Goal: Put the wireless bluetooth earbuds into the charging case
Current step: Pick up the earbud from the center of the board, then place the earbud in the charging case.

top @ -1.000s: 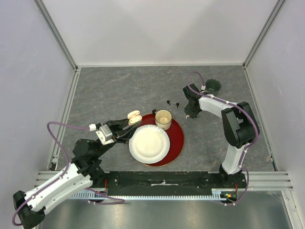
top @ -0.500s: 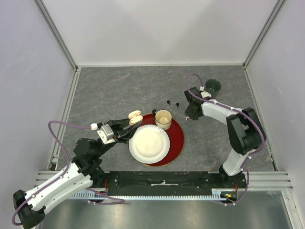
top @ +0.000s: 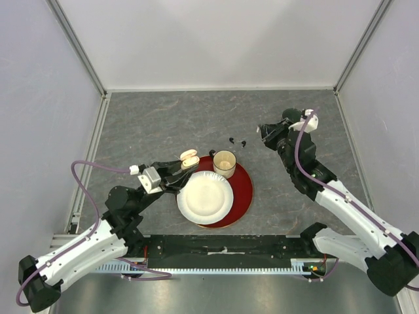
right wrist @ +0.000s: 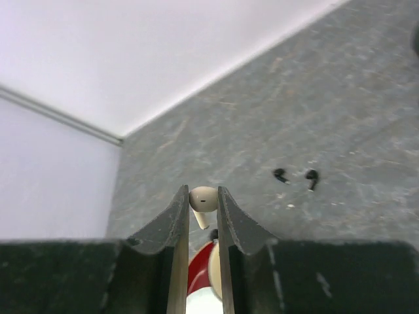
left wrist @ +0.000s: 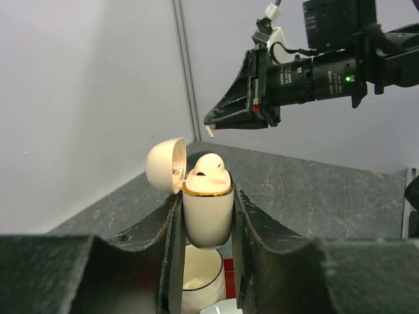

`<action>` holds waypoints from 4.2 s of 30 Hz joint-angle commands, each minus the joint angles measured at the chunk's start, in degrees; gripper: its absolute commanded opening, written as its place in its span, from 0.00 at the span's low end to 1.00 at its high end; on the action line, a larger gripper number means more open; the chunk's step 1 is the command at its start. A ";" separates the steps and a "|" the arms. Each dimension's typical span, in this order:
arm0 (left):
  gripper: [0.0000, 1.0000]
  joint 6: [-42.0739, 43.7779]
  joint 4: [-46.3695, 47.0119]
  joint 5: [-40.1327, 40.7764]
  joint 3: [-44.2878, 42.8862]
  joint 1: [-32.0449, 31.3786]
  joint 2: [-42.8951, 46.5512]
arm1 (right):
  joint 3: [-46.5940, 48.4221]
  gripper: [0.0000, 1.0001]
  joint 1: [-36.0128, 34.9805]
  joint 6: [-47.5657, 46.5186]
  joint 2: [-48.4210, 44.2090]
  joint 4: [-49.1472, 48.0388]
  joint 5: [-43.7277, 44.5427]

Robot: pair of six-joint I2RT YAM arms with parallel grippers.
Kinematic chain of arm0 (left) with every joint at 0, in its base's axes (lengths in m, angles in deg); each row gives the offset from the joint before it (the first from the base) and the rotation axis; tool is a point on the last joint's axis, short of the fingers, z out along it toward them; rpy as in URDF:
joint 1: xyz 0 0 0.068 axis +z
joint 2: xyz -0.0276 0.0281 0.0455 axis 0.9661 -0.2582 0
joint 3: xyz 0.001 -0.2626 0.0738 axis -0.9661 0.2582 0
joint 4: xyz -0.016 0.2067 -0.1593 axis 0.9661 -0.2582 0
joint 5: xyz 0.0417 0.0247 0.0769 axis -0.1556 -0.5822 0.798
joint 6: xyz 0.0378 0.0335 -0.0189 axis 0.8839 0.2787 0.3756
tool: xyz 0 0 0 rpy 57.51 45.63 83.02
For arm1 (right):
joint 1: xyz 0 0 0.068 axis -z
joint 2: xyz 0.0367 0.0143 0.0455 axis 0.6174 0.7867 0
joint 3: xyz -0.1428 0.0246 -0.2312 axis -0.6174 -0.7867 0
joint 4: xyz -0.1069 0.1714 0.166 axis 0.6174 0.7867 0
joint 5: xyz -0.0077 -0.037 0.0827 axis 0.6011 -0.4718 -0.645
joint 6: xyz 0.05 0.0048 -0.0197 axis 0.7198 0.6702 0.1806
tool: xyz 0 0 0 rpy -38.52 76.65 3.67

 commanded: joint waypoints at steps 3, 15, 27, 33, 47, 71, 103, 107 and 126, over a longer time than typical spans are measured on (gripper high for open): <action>0.02 -3.76 9.64 1.76 -1.18 0.04 -1.73 | -1.72 0.00 -3.27 -3.36 -6.20 -12.90 -6.07; 0.02 -8.08 15.20 2.56 1.11 0.04 -3.84 | -3.57 0.00 -8.98 -6.61 -8.14 -31.44 -19.09; 0.02 -8.34 17.92 2.21 1.29 0.04 -6.38 | -2.69 0.00 -22.95 -19.71 -3.04 -40.94 -20.51; 0.02 -8.51 18.63 1.68 1.38 -0.04 -7.00 | -1.90 0.00 -28.76 -23.75 0.73 -43.75 -18.31; 0.02 -8.87 20.03 1.15 1.91 0.04 -7.79 | 0.56 0.00 -33.33 -24.64 7.06 -49.39 -16.99; 0.02 -9.39 23.99 0.09 2.26 -0.04 -10.34 | 0.56 0.00 -33.42 -22.26 9.70 -48.33 -14.88; 0.02 -9.22 26.01 0.09 1.29 0.04 -11.22 | -1.72 0.00 -34.30 -22.61 8.56 -45.08 -13.03; 0.02 -9.13 26.97 0.27 1.47 0.04 -11.40 | -1.11 0.00 -34.56 -23.22 8.47 -43.42 -13.38; 0.02 -7.55 31.63 1.50 1.99 -0.04 -11.57 | 1.62 0.00 -35.97 -26.48 7.86 -33.75 -11.63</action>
